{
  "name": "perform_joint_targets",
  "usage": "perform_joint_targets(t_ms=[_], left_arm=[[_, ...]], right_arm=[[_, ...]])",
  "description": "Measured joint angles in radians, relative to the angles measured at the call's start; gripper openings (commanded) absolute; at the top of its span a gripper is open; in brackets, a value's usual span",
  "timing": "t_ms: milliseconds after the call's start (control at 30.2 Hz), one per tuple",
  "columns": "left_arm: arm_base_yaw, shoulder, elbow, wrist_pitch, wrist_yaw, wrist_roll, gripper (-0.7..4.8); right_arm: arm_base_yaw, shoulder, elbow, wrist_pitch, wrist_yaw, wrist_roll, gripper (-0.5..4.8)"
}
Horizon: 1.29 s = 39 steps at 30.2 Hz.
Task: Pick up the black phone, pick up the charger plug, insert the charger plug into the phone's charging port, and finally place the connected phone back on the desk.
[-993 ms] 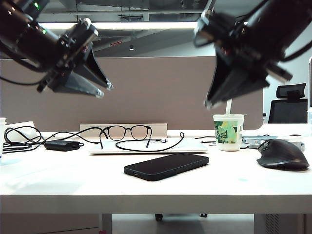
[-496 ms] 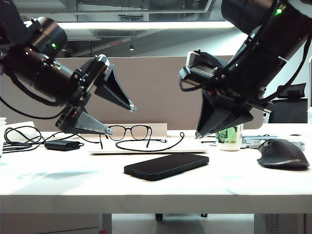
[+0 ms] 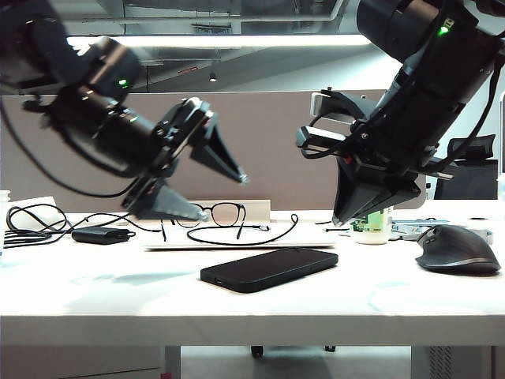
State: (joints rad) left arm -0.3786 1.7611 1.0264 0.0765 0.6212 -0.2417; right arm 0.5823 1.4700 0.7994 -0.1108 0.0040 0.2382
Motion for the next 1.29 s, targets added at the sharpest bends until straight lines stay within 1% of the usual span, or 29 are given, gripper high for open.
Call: perform_joint_targets(t_ms=[99,265,397,463,496,563,629,761,1092,1224,1290], left_arm=[[-0.013,0.032,0.083,-0.09,0.002,0.024,4.79],[-0.012,0.079,0.193,-0.258,0.004,0.097,4.79],[-0.012,0.126,0.254,-0.333,0.006,0.131,4.79],[-0.014,0.152,0.27,-0.349,0.007,0.135,4.79],[-0.015,0.161,0.271,-0.351,0.008,0.137,4.79],[-0.015,0.177,0.272,-0.365,0.025,0.14,4.79],[-0.015,0.183,0.272,-0.382,0.045,0.148,4.79],[-0.016,0.185,0.274,-0.391,0.056,0.158,4.79],[-0.026,0.207,0.275,-0.395,0.057,0.159,4.79],[-0.031,0.208,0.275,-0.394,0.088,0.163,4.79],[-0.034,0.208,0.275,-0.394,0.088,0.163,4.79]], right_arm=[[-0.001,0.0,0.0,0.001,0.0,-0.003,-0.05],[-0.001,0.0,0.0,0.002,-0.004,-0.018,-0.05],[-0.001,0.0,-0.003,0.01,-0.007,-0.069,-0.05],[-0.008,0.0,-0.013,0.03,-0.032,-0.083,-0.05],[-0.014,0.0,-0.024,0.048,-0.064,-0.086,-0.05],[-0.026,0.0,-0.047,0.086,-0.119,-0.088,-0.05],[-0.032,0.0,-0.065,0.116,-0.147,-0.09,-0.05],[-0.042,0.004,-0.073,0.125,-0.158,-0.09,-0.05],[-0.043,0.1,-0.073,0.216,-0.157,-0.085,-0.05],[-0.043,0.11,-0.073,0.248,-0.14,-0.077,-0.06],[-0.044,0.122,-0.073,0.256,-0.137,-0.075,-0.06]])
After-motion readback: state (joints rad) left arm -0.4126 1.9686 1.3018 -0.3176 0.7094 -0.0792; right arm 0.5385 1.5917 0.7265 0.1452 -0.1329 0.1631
